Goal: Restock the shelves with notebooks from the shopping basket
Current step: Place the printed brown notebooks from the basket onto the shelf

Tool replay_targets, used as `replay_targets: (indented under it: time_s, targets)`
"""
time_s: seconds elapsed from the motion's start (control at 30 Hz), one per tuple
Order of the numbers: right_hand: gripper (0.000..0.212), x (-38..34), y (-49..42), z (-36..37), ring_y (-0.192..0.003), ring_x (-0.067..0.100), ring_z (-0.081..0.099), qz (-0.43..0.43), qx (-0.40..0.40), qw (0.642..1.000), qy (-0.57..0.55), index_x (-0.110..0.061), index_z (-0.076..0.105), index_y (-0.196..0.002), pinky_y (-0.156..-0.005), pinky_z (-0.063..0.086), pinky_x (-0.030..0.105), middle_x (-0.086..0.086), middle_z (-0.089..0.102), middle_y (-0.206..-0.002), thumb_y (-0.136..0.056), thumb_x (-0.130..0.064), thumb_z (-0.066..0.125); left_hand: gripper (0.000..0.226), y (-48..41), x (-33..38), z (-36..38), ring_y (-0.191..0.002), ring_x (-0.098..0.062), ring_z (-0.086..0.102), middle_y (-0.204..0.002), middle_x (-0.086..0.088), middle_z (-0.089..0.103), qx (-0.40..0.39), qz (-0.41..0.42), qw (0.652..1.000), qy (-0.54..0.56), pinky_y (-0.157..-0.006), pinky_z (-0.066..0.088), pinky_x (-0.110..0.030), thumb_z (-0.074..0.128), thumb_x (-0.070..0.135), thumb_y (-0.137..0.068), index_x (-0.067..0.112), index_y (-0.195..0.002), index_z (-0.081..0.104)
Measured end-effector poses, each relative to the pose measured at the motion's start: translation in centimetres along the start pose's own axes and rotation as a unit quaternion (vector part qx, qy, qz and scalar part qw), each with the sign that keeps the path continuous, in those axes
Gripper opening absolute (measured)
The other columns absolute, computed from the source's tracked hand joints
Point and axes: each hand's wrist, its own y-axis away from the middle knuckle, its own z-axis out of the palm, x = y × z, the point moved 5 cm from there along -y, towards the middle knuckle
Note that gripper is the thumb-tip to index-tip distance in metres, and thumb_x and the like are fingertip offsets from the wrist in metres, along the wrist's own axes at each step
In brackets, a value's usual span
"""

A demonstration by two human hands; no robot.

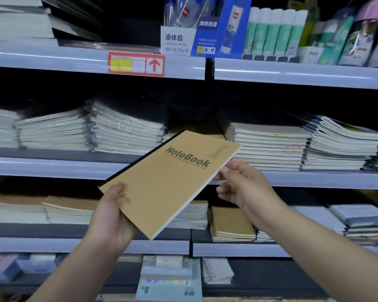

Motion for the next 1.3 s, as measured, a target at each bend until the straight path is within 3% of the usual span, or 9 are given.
replay_targets:
  time_s: [0.07, 0.23, 0.37, 0.47, 0.7, 0.83, 1.03, 1.2, 1.3]
  targets:
    - [0.013, 0.2, -0.6, 1.0, -0.058, 0.009, 0.062, -0.004, -0.005, 1.000, -0.001, -0.020, 0.063, -0.102, -0.060, 0.053, 0.025, -0.002, 0.072, -0.081, -0.098, -0.014, 0.052, 0.034, -0.5, 0.0, 0.9, -0.094, -0.020, 0.071, -0.107, -0.005, 0.074, -0.011, 0.005, 0.999, 0.035, -0.066, 0.056, -0.039, 0.041, 0.031, -0.103, 0.015, -0.129, 0.055]
    - [0.018, 1.2, -2.1, 2.6, -0.058, 0.008, 0.061, 0.026, -0.021, 0.999, -0.025, -0.015, 0.064, -0.105, -0.058, 0.052, 0.025, 0.005, 0.068, -0.082, -0.098, -0.010, 0.048, 0.024, -1.5, -0.6, 2.1, -0.078, -0.015, 0.074, -0.094, -0.001, 0.076, -0.006, 0.026, 0.996, 0.085, -0.055, 0.057, -0.032, 0.044, 0.028, -0.103, 0.016, -0.118, 0.058]
    - [0.022, 1.8, -3.2, 2.4, -0.054, 0.009, 0.060, 0.041, -0.005, 0.999, -0.006, -0.010, 0.064, -0.102, -0.056, 0.051, 0.023, 0.005, 0.066, -0.073, -0.100, -0.009, 0.042, 0.019, -1.6, -1.1, 2.0, -0.078, -0.014, 0.074, -0.091, 0.002, 0.076, 0.007, 0.044, 0.994, 0.096, -0.068, 0.057, -0.038, 0.048, 0.029, -0.101, 0.019, -0.112, 0.060]
    - [0.024, 2.2, -4.0, 1.5, -0.051, 0.009, 0.056, 0.059, 0.022, 0.998, 0.006, -0.008, 0.064, -0.097, -0.052, 0.048, 0.022, 0.005, 0.062, -0.068, -0.101, -0.010, 0.041, 0.019, -1.2, -1.8, 2.5, -0.078, -0.015, 0.074, -0.092, -0.001, 0.076, -0.020, 0.043, 0.994, 0.097, -0.054, 0.058, -0.033, 0.046, 0.026, -0.102, 0.017, -0.112, 0.060]
    - [0.027, 1.7, -6.3, -0.2, -0.065, 0.019, 0.060, 0.066, 0.074, 0.995, 0.010, -0.010, 0.065, -0.081, -0.066, 0.054, 0.033, 0.006, 0.067, -0.073, -0.100, -0.015, 0.047, 0.028, 0.1, -3.5, 4.0, -0.076, -0.023, 0.074, -0.103, -0.005, 0.075, -0.125, -0.057, 0.989, -0.057, -0.038, 0.051, -0.023, 0.046, 0.033, -0.099, 0.023, -0.124, 0.055]
    - [0.026, 0.7, -6.7, -0.7, -0.055, 0.014, 0.064, 0.054, 0.114, 0.992, 0.009, -0.012, 0.064, -0.081, -0.045, 0.049, 0.024, 0.001, 0.069, -0.066, -0.101, -0.016, 0.048, 0.018, 0.9, -4.3, 5.4, -0.076, -0.022, 0.074, -0.087, -0.001, 0.076, -0.132, -0.063, 0.987, -0.071, -0.038, 0.051, -0.020, 0.048, 0.030, -0.100, 0.023, -0.115, 0.054]
    - [0.013, -0.2, -6.3, -1.2, -0.083, 0.019, 0.067, 0.012, 0.133, 0.990, 0.049, -0.016, 0.065, -0.095, -0.062, 0.054, 0.027, 0.004, 0.071, -0.094, -0.098, -0.020, 0.053, 0.015, 0.6, -5.3, 8.4, -0.074, -0.026, 0.074, -0.087, -0.011, 0.076, -0.086, -0.037, 0.995, -0.034, -0.036, 0.048, -0.018, 0.048, 0.027, -0.101, 0.015, -0.109, 0.053]
    - [0.022, -1.4, -4.9, -2.3, -0.087, -0.007, 0.053, -0.091, 0.166, 0.974, 0.127, -0.019, 0.058, -0.117, -0.066, 0.039, 0.005, -0.009, 0.060, -0.107, -0.095, -0.021, 0.058, 0.019, -1.0, -5.2, 11.2, -0.059, -0.021, 0.072, -0.093, -0.014, 0.070, -0.078, -0.034, 0.996, -0.023, -0.044, 0.054, -0.026, 0.047, 0.026, -0.102, 0.013, -0.116, 0.050]
    - [0.032, -1.5, -3.6, -2.1, -0.099, -0.006, 0.053, -0.114, 0.119, 0.971, 0.174, -0.021, 0.057, -0.120, -0.075, 0.040, 0.001, -0.010, 0.056, -0.119, -0.090, -0.029, 0.065, 0.026, -1.9, -5.0, 12.1, -0.078, -0.022, 0.069, -0.104, -0.009, 0.068, -0.096, -0.046, 0.993, -0.051, -0.058, 0.058, -0.035, 0.045, 0.031, -0.103, 0.017, -0.124, 0.049]
